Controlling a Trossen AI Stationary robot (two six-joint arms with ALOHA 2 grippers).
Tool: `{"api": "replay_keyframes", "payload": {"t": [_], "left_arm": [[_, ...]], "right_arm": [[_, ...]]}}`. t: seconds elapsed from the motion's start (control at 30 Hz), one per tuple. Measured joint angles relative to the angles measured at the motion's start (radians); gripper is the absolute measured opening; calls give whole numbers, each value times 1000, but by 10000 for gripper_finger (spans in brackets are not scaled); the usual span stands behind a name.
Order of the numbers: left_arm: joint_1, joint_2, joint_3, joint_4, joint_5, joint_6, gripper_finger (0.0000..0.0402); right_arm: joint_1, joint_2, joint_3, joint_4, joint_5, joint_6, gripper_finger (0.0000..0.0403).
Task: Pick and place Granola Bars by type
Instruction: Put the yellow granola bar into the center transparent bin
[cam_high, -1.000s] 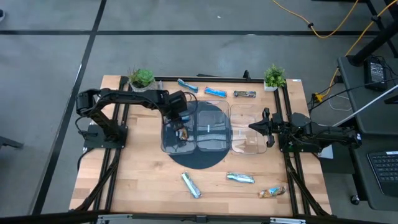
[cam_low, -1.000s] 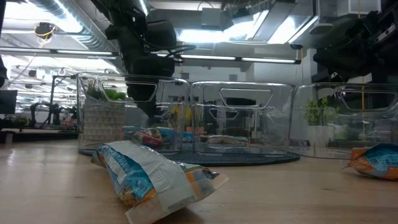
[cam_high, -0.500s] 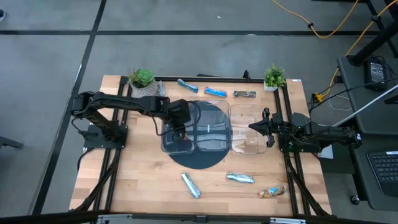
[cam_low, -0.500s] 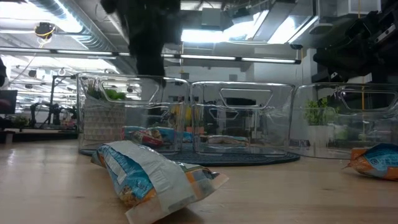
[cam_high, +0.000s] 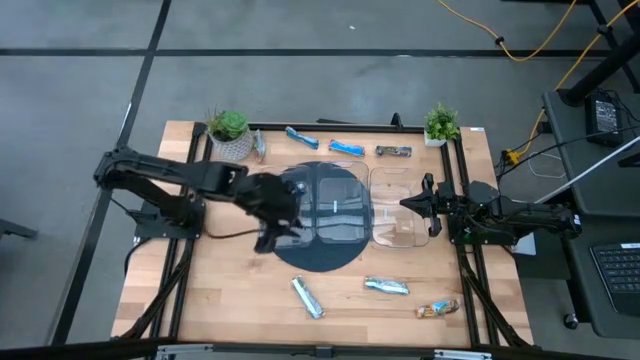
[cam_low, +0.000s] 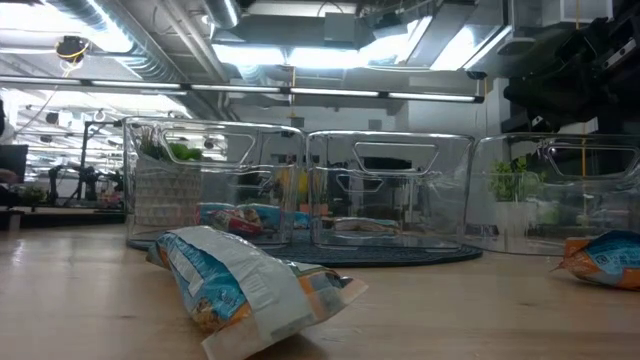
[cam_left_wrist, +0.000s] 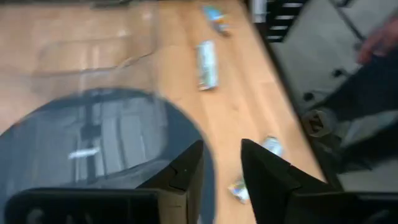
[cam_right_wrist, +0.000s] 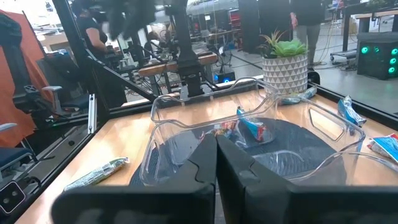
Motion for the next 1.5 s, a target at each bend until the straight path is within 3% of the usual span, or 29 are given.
{"api": "replay_keyframes", "payload": {"t": [0.47,0.77,1.13,1.5], "left_arm": [[-183,-23,1,-17,-17,83,98],[-237,-13,4,-6,-68,137,102],[-221,198,314,-147,-66,206,98],[-231,285,333,-151,-103,198,110]], "right_arm": [[0,0,0,0,0,0,8],[0,0,0,0,0,0,8],[0,0,0,0,0,0,8],[0,0,0,0,0,0,8]]}}
